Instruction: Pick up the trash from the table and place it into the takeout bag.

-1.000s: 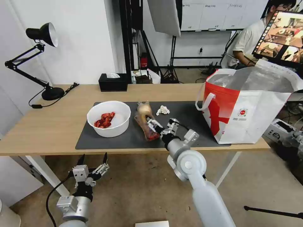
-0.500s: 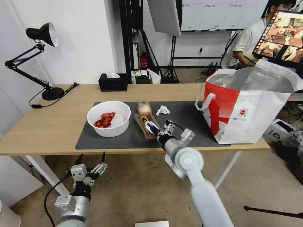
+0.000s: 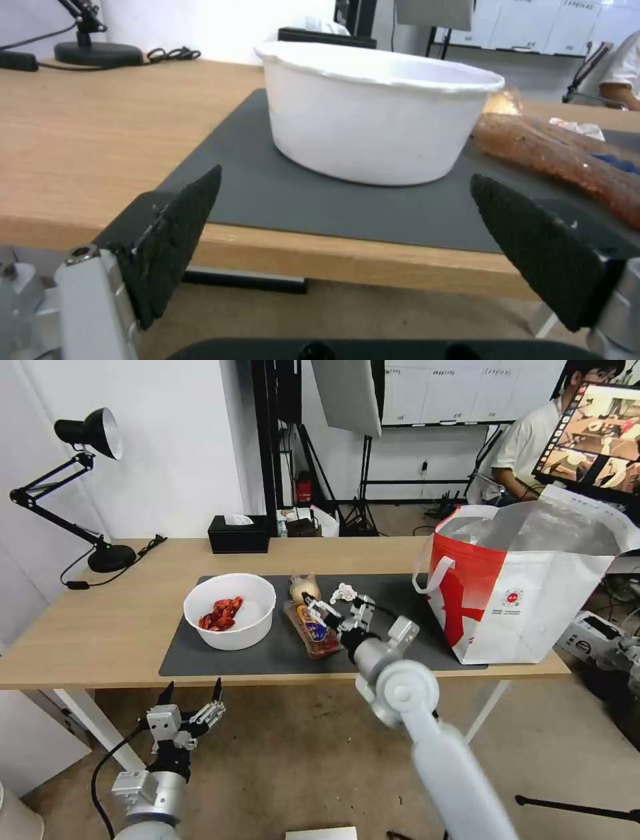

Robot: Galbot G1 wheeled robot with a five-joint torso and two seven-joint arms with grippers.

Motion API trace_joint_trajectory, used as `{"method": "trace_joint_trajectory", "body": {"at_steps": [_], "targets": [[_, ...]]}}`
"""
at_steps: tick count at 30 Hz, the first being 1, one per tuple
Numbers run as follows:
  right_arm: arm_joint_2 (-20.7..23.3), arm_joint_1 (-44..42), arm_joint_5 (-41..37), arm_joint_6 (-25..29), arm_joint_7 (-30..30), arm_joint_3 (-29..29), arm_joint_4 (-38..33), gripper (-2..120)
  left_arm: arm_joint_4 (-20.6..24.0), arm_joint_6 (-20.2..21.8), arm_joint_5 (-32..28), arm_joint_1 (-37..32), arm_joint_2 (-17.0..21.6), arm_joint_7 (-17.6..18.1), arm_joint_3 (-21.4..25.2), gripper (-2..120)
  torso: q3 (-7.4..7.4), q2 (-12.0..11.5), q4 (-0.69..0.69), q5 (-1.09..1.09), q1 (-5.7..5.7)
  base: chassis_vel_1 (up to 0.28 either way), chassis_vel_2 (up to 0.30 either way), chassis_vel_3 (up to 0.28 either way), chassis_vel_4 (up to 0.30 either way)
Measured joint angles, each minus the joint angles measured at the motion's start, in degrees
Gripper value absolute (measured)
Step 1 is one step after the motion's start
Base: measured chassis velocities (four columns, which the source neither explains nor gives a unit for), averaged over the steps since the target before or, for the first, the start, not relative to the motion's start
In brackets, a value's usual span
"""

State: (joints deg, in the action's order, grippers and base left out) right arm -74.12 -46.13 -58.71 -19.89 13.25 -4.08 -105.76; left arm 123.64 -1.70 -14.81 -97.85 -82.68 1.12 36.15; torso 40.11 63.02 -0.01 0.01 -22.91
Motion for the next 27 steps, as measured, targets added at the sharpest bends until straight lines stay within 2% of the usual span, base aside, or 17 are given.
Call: {"method": "trace_joint_trajectory", "body": {"at_steps": [3, 4, 6, 7, 8, 11, 12, 13, 15, 16, 17, 20, 21, 23, 27], "targets": [[6.3, 10.0, 8.0, 3.7, -11.1, 6.2, 8.8, 71, -0.1, 0.0, -0.4, 0.1, 0.1, -0.1, 0.2, 100, 0.01, 0.0, 0.00, -0.01, -0.01, 0.000, 0.000, 0.000, 0.000], [6.3, 10.0, 8.0, 3.7, -11.1, 6.2, 8.8, 71, -0.1, 0.0, -0.4, 0.1, 0.1, -0.1, 0.2, 100, 0.01, 0.0, 0.00, -0.01, -0.01, 0.000, 0.000, 0.000, 0.000], [8.5, 16.1, 10.4, 4.4, -16.8, 10.8, 14.9, 61, -0.6, 0.0, -0.4, 0.3, 0.0, -0.1, 0.2, 100, 0.01, 0.0, 0.01, 0.00, -0.01, 0.000, 0.000, 0.000, 0.000], [8.5, 16.1, 10.4, 4.4, -16.8, 10.8, 14.9, 61, -0.6, 0.0, -0.4, 0.3, 0.0, -0.1, 0.2, 100, 0.01, 0.0, 0.01, 0.00, -0.01, 0.000, 0.000, 0.000, 0.000], [9.4, 20.6, 11.7, 4.6, -20.7, 13.6, 19.1, 55, -0.8, 0.1, -0.5, 0.5, -0.2, -0.1, 0.1, 100, 0.01, 0.0, 0.01, -0.02, -0.01, 0.000, 0.000, 0.000, 0.000], [9.8, 23.9, 12.6, 4.6, -24.2, 16.5, 22.6, 48, -0.9, 0.1, -0.5, 0.6, -0.3, -0.1, 0.0, 100, 0.00, 0.0, 0.01, -0.01, -0.01, 0.000, 0.000, 0.000, 0.000], [10.0, 27.2, 13.1, 3.8, -27.7, 19.2, 26.3, 39, -1.0, 0.1, -0.5, 0.7, -0.5, -0.2, -0.2, 100, 0.01, 0.0, 0.01, 0.01, -0.02, 0.000, 0.000, 0.000, 0.000], [10.0, 27.2, 13.1, 3.8, -27.7, 19.2, 26.3, 39, -1.0, 0.1, -0.5, 0.7, -0.5, -0.2, -0.2, 100, 0.01, 0.0, 0.01, 0.01, -0.02, 0.000, 0.000, 0.000, 0.000], [9.7, 30.6, 14.3, 2.9, -31.8, 21.9, 30.8, 30, -1.0, 0.1, -0.5, 0.9, -0.6, -0.3, -0.3, 100, 0.00, 0.0, 0.01, -0.02, -0.01, 0.000, 0.000, 0.000, 0.000], [9.3, 31.6, 15.1, 2.6, -33.9, 22.7, 32.8, 25, -1.0, 0.1, -0.5, 0.9, -0.5, -0.4, -0.3, 100, 0.01, 0.0, 0.01, 0.00, -0.01, 0.000, 0.000, 0.000, 0.000], [9.3, 31.6, 15.1, 2.6, -33.9, 22.7, 32.8, 25, -1.0, 0.1, -0.5, 0.9, -0.5, -0.4, -0.3, 100, 0.01, 0.0, 0.01, 0.00, -0.01, 0.000, 0.000, 0.000, 0.000], [7.8, 32.8, 18.2, 2.5, -40.8, 23.3, 38.0, 10, -0.8, 0.1, -2.2, 0.9, 0.3, -0.9, -0.1, 100, 0.01, 0.0, 0.01, 0.00, -0.01, 0.000, 0.000, 0.000, 0.000], [7.8, 32.8, 18.2, 2.5, -40.8, 23.3, 38.0, 10, -0.8, 0.1, -2.2, 0.9, 0.3, -0.9, -0.1, 100, 0.01, 0.0, 0.01, 0.00, -0.01, 0.000, 0.000, 0.000, 0.000], [7.3, 32.8, 19.1, 2.6, -42.5, 23.5, 39.6, 0, -0.6, 0.1, -3.1, 1.0, 0.9, -1.0, 0.2, 100, 0.00, 0.0, 0.00, -0.01, -0.01, 0.000, 0.000, 0.000, 0.000], [6.6, 32.7, 19.6, 2.7, -43.3, 23.5, 41.1, 0, -0.5, 0.1, -3.9, 1.2, 1.8, -1.3, 0.4, 100, 0.00, 0.0, 0.00, -0.01, 0.00, 0.000, 0.000, 0.000, 0.000]]}}
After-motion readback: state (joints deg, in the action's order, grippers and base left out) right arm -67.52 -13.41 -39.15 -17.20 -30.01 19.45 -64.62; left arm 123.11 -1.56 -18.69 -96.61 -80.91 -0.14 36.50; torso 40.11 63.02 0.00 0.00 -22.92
